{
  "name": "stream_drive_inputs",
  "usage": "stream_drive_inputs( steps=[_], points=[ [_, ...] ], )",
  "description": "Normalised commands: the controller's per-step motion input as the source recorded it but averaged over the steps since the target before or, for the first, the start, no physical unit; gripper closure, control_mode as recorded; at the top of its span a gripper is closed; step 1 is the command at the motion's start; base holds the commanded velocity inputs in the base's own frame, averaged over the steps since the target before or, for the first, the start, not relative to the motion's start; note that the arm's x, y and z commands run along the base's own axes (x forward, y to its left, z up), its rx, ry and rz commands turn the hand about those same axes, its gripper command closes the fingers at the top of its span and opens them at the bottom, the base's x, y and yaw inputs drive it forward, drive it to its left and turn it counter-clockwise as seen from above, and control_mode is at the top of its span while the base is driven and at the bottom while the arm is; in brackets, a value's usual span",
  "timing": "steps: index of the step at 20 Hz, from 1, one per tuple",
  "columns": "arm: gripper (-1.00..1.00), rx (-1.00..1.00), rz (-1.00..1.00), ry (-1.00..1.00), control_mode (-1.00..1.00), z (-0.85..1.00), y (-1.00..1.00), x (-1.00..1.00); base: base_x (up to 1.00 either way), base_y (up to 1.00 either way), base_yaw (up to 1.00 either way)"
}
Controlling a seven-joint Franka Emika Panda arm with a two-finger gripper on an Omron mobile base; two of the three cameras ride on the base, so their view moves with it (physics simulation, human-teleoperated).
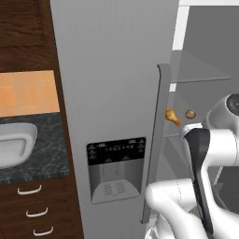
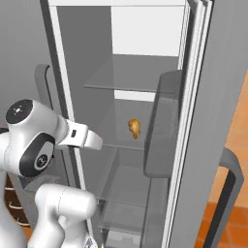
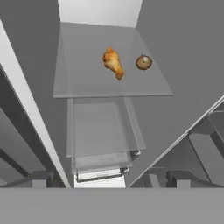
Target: Place one mushroom and one chicken drumstick in each tupperware on the nearby counter, to pack two identical lunches.
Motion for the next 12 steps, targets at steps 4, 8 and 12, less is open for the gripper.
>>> stream_drive_inputs(
  steps=[4,8,12],
  points=[
    [-1.00,0.05,0.00,0.01,-1.00,0.04,-0.47,0.27,0.09,-0.15,0.00],
    [-1.00,0.03,0.00,0.07,-1.00,0.00,-0.41,0.61,0.00,0.00,0.00],
    [-1.00,0.02,0.02,0.02,-1.00,-0.03,-0.16,0.69,0.00,0.00,0.00]
  ],
)
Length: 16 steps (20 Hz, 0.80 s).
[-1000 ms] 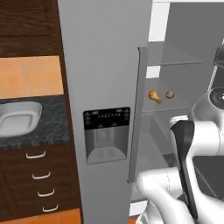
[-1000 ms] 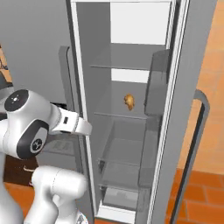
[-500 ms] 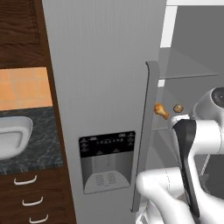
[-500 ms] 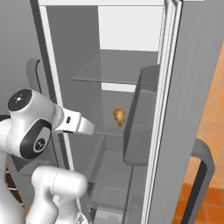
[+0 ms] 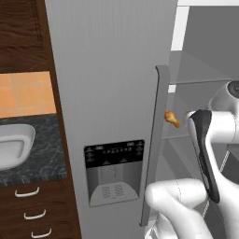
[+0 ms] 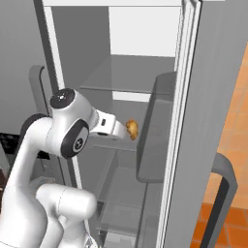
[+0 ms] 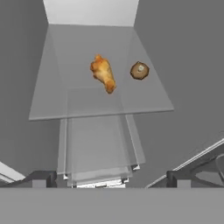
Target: Place one mushroom and one chicken drumstick in each tupperware on the nearby counter, to pack two identical lunches.
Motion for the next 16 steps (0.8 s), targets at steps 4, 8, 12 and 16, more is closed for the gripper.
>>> stream_drive_inputs(
  steps=[4,8,12,16],
  points=[
    [-1.00,0.11,0.09,0.04,-1.00,-0.31,0.00,0.81,0.00,0.00,0.00],
    [-1.00,0.00,0.07,0.05,-1.00,-0.55,0.00,0.90,0.00,0.00,0.00],
    [-1.00,0.00,0.02,0.01,-1.00,-0.31,-0.12,0.50,0.00,0.00,0.00],
    [-1.00,0.00,0.00,0.01,-1.00,-0.49,-0.15,0.54,0.00,0.00,0.00]
  ],
)
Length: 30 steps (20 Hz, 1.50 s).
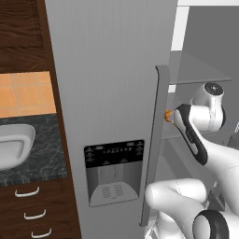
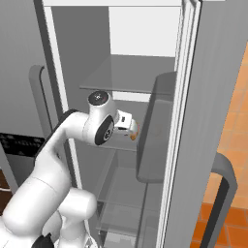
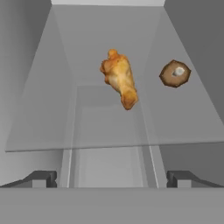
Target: Place one mushroom and one chicken drumstick in each tupperware on the nearby counter, to pack two identical lunches.
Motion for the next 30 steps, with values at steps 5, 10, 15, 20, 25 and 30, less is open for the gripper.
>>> stream_drive_inputs(
  steps=[5,10,15,20,25,30],
  points=[
    [-1.00,0.00,0.01,0.03,-1.00,-0.48,-0.32,0.60,0.00,0.00,0.00],
    [-1.00,0.00,0.03,0.00,-1.00,-0.29,-0.07,0.68,0.00,0.00,0.00],
    [-1.00,0.00,0.02,0.05,-1.00,-0.17,-0.02,0.55,0.00,0.00,0.00],
    [-1.00,0.01,0.07,0.04,-1.00,-0.39,-0.14,0.49,0.00,0.00,0.00],
    [-1.00,0.03,0.07,0.00,-1.00,-0.19,-0.30,0.40,0.00,0.00,0.00],
    [-1.00,0.01,0.07,0.00,-1.00,-0.19,-0.19,0.42,0.00,0.00,0.00]
  ],
)
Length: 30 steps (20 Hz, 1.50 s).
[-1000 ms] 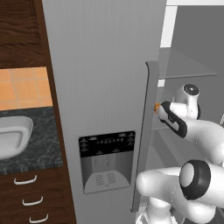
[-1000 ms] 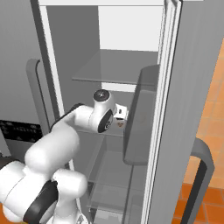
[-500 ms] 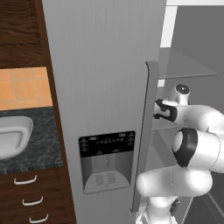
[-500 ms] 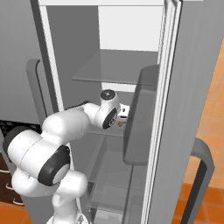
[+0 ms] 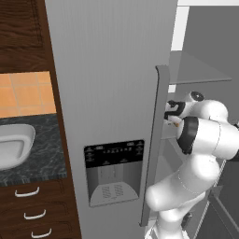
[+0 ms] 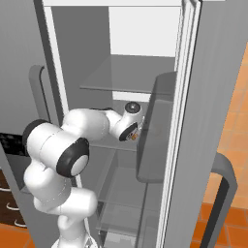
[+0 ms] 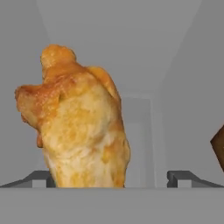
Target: Place one mushroom and one chicken drumstick in each tupperware on the nearby counter, to pack two identical lunches.
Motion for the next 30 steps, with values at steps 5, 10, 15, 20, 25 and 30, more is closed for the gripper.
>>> stream_drive_inputs(
  steps=[5,10,15,20,25,30],
  points=[
    [1.00,0.00,0.02,0.00,-1.00,-0.40,0.14,0.20,0.00,0.00,0.00],
    [1.00,0.00,0.00,0.00,-1.00,-0.40,0.22,0.02,0.00,0.00,0.00],
    [1.00,0.00,0.00,0.00,-1.00,-0.22,0.24,-0.24,0.00,0.00,0.00],
    [1.00,0.00,0.00,0.00,-1.00,0.17,0.08,-0.89,0.00,0.00,0.00],
    [1.00,0.00,0.00,0.00,-1.00,0.32,0.16,-0.91,0.00,0.00,0.00],
    [1.00,-0.01,0.00,0.01,-1.00,0.73,0.26,-0.79,0.00,0.00,0.00]
  ],
)
